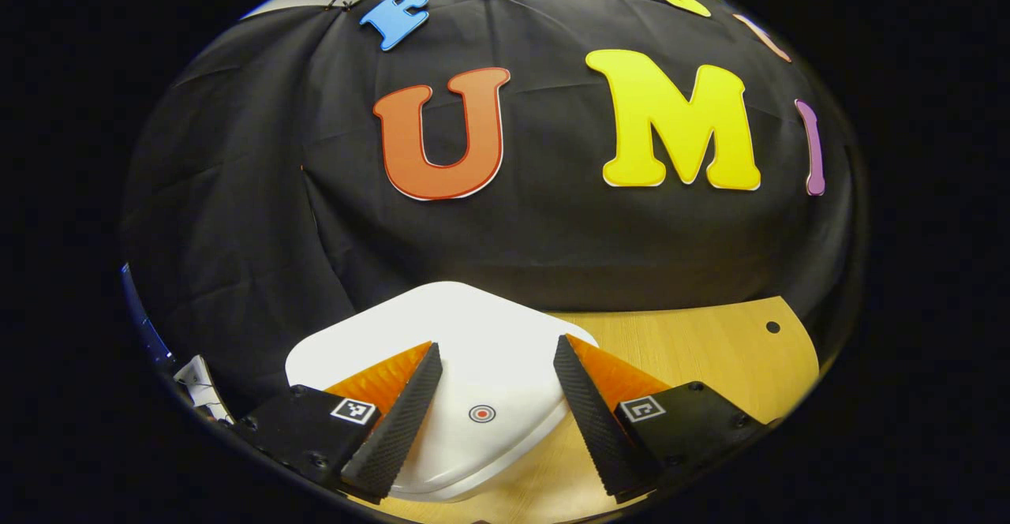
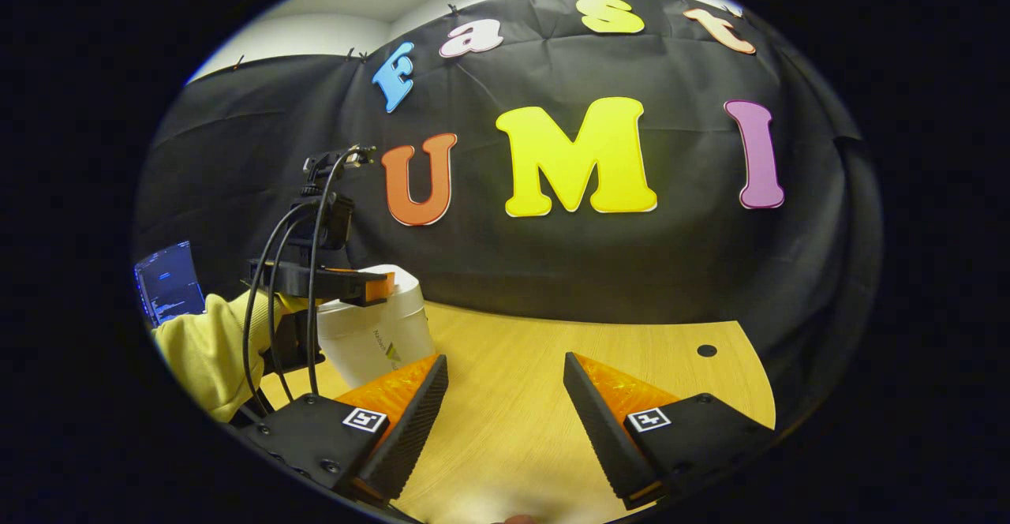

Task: Press the lid of the desktop garbage bin to open it, pick up the crumpled paper on the desktop and throw it into the bin, then pick up the pop can on the desktop and drop it into the bin, and finally close the garbage bin lid.

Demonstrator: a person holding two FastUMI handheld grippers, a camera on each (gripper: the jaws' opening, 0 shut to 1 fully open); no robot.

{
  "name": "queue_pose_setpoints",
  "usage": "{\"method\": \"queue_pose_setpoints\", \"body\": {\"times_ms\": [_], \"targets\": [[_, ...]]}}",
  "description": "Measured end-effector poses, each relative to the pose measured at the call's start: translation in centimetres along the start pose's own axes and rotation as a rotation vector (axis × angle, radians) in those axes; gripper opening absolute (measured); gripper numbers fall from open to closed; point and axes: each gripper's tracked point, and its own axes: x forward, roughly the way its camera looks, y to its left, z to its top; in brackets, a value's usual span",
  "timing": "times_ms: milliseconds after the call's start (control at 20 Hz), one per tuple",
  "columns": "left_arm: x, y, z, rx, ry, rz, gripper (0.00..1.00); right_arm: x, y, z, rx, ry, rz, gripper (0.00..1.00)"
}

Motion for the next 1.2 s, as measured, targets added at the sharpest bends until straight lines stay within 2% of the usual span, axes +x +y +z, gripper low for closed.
{"method": "queue_pose_setpoints", "body": {"times_ms": [300,550,900,1200], "targets": [[0.0,-0.1,-0.1,-0.038,-0.035,0.024,0.98,0.0,1.0,0.1,-0.02,-0.009,0.036,0.93],[-0.6,-0.3,0.8,-0.011,-0.147,0.054,0.95,-0.2,0.9,-0.1,-0.057,-0.009,0.024,0.93],[-5.7,-5.3,3.8,-0.059,-0.289,-0.117,0.96,0.2,0.8,0.1,-0.082,-0.011,-0.05,0.94],[-9.8,-7.3,2.7,-0.062,-0.319,-0.229,0.95,0.3,1.8,0.2,-0.098,-0.028,-0.097,0.94]]}}
